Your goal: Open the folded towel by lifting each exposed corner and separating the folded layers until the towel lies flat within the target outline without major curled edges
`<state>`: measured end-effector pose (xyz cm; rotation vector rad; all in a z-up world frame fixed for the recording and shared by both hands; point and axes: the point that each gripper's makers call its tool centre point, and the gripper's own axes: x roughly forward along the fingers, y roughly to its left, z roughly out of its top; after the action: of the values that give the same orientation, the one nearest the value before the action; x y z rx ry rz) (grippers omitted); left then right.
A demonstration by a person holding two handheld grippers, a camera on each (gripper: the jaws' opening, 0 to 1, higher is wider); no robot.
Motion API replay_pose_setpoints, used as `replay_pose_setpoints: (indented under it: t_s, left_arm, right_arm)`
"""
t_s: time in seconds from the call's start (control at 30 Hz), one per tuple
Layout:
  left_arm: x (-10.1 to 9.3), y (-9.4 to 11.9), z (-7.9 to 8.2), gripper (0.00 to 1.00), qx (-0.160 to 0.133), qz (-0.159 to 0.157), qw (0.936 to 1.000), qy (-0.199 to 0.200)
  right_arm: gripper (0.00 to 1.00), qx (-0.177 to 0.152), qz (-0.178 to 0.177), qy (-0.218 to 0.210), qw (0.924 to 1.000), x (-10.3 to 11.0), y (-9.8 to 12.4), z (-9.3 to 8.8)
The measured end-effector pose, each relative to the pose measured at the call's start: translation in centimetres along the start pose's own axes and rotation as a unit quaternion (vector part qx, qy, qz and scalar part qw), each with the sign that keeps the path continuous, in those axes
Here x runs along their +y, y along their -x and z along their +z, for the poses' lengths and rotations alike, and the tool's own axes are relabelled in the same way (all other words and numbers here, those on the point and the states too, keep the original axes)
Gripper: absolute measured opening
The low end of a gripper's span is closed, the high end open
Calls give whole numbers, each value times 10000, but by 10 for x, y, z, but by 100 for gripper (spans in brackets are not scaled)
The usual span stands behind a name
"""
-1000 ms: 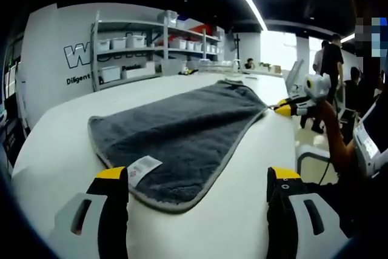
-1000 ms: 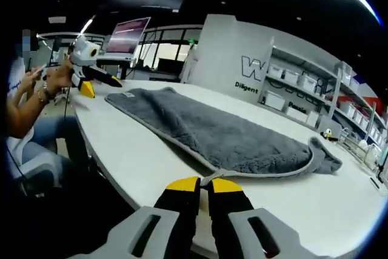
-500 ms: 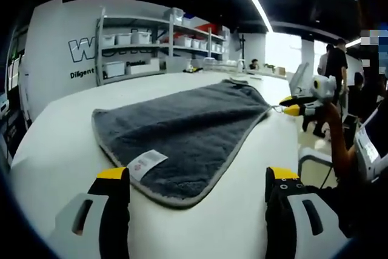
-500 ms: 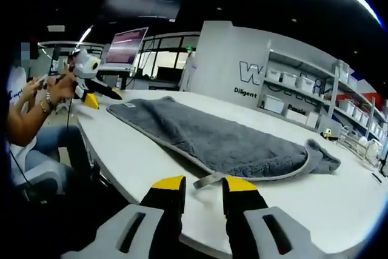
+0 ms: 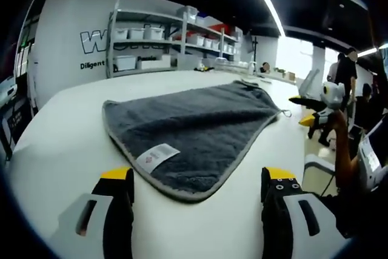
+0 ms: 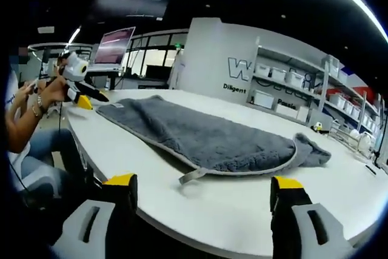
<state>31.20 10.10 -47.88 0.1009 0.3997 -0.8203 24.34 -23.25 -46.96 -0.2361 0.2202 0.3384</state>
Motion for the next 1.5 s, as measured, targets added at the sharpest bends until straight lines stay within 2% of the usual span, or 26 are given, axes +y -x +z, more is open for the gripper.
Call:
replay_pose_setpoints:
  t_s: [0.3, 0.43, 0.53, 0.67, 0.87, 0.97, 1.13, 1.17, 1.23, 1.5]
  left_arm:
    - [-7, 9, 6, 68, 7, -1, 9996, -265]
    - [-8, 14, 7, 54, 8, 27, 9995, -308]
    - [-6, 14, 4, 47, 88, 99, 9995, -272]
    - [-6, 12, 2, 32, 194, 115, 9990, -392]
    - [-6, 1, -3, 23, 473, 84, 9973, -562]
    - [-6, -4, -3, 22, 548, 57, 9972, -505]
    - [-5, -8, -11, 14, 844, 116, 9941, -668]
    - [-5, -8, -10, 12, 821, 113, 9943, -670]
    - [-4, -9, -8, 1, 776, 98, 9942, -745]
    - [-5, -6, -9, 1, 874, 80, 9930, -787]
  right_arm:
    - [99, -119, 3, -118, 9999, -1, 5, 5]
    - [99, -101, -45, -103, 9999, -2, 7, 4]
    - [98, -115, -21, -112, 9999, -1, 8, 3]
    - [97, -47, 27, -46, 10000, 2, 8, 0]
    - [96, -25, 15, 49, 10000, 2, 10, -1]
    - [96, 4, -2, 63, 10000, 0, 10, -3]
    - [95, 73, -45, 73, 9999, -2, 12, -7]
    - [95, 84, -52, 82, 9999, -3, 13, -8]
    - [95, 138, -49, 146, 9998, -3, 13, -10]
    - [95, 233, -105, 152, 9996, -6, 13, -14]
